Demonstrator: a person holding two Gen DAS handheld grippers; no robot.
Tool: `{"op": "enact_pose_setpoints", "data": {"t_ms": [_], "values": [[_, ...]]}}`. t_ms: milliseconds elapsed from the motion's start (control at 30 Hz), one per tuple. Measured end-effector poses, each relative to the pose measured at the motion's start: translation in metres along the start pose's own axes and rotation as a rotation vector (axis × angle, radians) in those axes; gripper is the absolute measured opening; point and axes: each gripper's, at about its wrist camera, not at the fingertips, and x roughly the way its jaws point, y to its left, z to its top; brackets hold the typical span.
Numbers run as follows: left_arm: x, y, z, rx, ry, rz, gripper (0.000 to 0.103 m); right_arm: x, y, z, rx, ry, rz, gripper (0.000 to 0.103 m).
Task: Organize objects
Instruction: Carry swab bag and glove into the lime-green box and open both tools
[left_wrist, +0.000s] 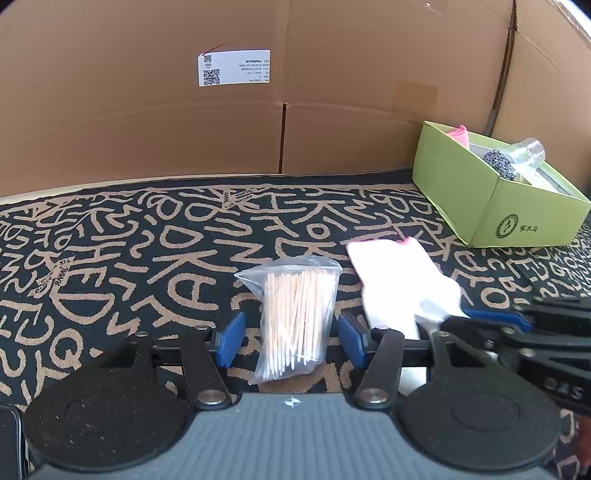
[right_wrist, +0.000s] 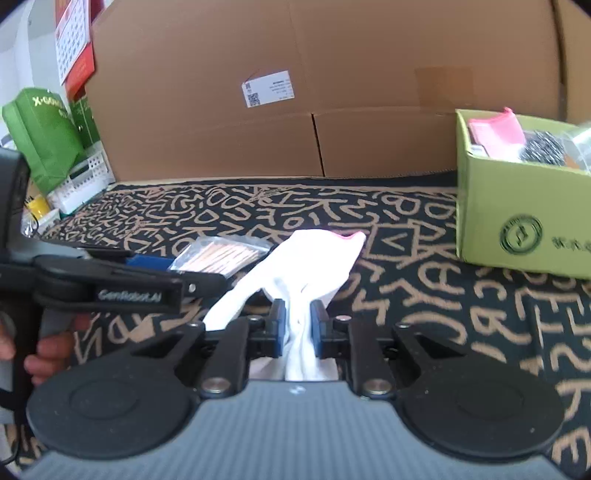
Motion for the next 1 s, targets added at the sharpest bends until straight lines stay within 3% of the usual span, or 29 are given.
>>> {"op": "enact_pose_setpoints", "data": {"t_ms": [33,133,233,500,633,733,867,1000], "values": [[0.0,-0.003,0.0,0.017,0.004,0.007,0.057,-0.004,-0.002,-0.001,0.011,-0.007,0.002,0.014],[-0.001,-0.009,0.003,0.041,0.016,-0.005,0.029,-0.022,-0.01,-0.004,0.041,-0.044,0.008,0.014],[-0.005,-0.015,0.012,0.003,0.047,-0.096,0.023,-0.046,-0.016,-0.003,0.044,-0.093,0.004,0.014],[-0.031,-0.073,0.061,0.074,-0.06,-0.267,0.023,-0.125,-0.052,0.012,0.045,-0.28,-0.097,0.014],[-0.033,-0.114,0.092,0.134,-0.141,-0.292,0.023,-0.151,-0.087,0.028,0.078,-0.379,-0.237,0.014],[-0.021,-0.141,0.114,0.151,-0.155,-0.309,0.023,-0.157,-0.119,0.044,0.126,-0.418,-0.334,0.014],[0.006,-0.174,0.134,0.179,-0.171,-0.268,0.023,-0.144,-0.16,0.066,0.147,-0.402,-0.464,0.014],[0.04,-0.191,0.144,0.192,-0.131,-0.239,0.023,-0.108,-0.199,0.09,0.15,-0.295,-0.555,0.014]]}}
